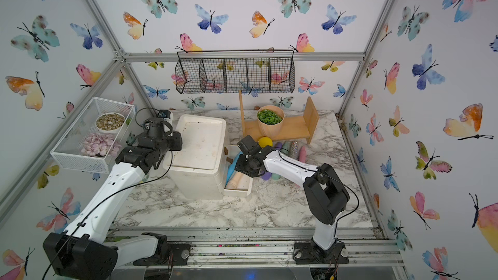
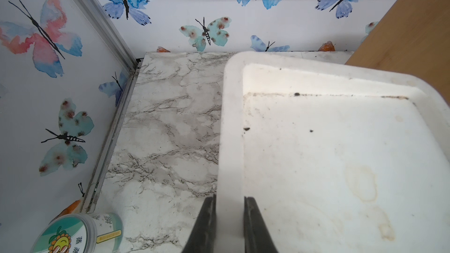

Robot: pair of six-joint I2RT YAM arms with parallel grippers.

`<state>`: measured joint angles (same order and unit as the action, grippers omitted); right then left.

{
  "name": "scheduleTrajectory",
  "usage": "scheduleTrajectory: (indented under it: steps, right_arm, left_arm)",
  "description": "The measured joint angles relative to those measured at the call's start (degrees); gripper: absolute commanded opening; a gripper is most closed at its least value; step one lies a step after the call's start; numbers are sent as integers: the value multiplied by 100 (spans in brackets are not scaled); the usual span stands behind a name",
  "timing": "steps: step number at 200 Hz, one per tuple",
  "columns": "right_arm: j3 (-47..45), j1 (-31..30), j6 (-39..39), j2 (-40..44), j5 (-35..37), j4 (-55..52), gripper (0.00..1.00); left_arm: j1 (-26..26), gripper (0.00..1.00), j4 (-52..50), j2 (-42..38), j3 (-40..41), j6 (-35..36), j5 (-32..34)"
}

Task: Take the microphone out of the drawer
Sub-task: Pick up the microphone from the drawer.

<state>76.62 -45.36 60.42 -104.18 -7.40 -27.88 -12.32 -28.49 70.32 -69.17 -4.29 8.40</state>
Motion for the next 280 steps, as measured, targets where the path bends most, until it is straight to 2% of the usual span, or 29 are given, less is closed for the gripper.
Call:
scheduleTrajectory:
  steps: [101,168,183,232,280]
  right_arm:
    - [732,-13,387,-1067,295,-74,50]
    - [1012,-101,380,-1392,343,-247,50]
    - [1014,-122,367,-1412,389,-229,47]
    - [986,-122,450,-1414,442,-144,31]
    - [979,-122,323,-1386,570,-72,27]
  left_arm:
    - [0,0,42,-37,42,2,-11]
    - [0,0,46,-44,48,2,-11]
    - [0,0,48,-44,50,0,-11]
    - [0,0,48,-44,50,0,-11]
    - [0,0,48,-44,52,2,-7]
